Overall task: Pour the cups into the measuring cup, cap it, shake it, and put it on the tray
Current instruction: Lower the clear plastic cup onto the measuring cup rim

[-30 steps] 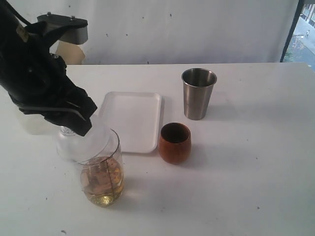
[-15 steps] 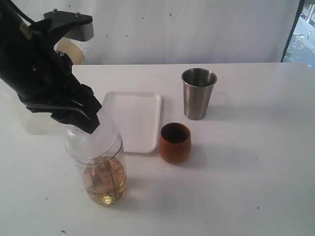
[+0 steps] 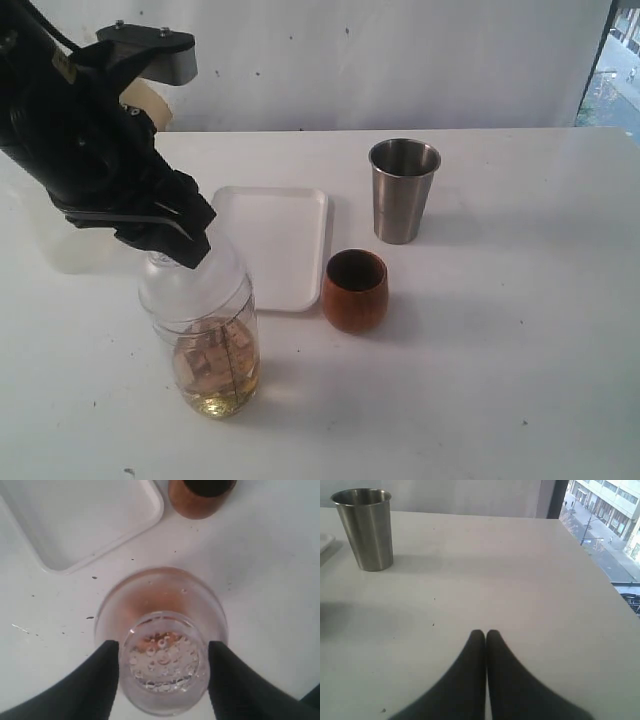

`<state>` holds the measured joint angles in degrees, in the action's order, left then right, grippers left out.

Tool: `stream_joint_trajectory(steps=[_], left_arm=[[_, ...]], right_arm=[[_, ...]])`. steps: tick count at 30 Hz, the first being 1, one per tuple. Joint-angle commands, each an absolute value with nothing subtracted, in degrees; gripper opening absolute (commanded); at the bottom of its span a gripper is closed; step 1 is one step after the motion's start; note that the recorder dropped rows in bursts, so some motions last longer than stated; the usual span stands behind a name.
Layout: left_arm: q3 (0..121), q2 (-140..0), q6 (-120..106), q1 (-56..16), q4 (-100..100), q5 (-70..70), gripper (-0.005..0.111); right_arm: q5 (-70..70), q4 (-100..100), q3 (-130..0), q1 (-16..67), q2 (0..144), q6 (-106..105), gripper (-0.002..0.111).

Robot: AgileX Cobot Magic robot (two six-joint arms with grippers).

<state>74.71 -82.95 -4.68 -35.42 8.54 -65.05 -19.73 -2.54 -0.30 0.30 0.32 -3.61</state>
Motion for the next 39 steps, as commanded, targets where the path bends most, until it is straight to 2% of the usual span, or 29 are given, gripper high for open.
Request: stream_joint_trajectory(steps=[1,20,23,39], left_arm=[[74.7,-82.8,-4.8,-35.8,10.5,-63.9,0.039],[74.7,-82.8,-6.4,-35.8,13.1,-62.6,0.04],[74.7,-82.8,-6.4,-35.8,11.8,-63.7,0.05],[74.7,-82.7,-6.2,-35.8,10.2,-62.9,0.05]], right_arm=[[-19.3,-2.8,0.0,0.0,0.0,-4.1,0.0],[-19.3,-2.8,0.0,0.0,0.0,-4.1,0.0],[-19.3,-2.8,0.0,0.0,0.0,-4.1,0.0],[-19.3,-2.8,0.0,0.0,0.0,-4.1,0.0]])
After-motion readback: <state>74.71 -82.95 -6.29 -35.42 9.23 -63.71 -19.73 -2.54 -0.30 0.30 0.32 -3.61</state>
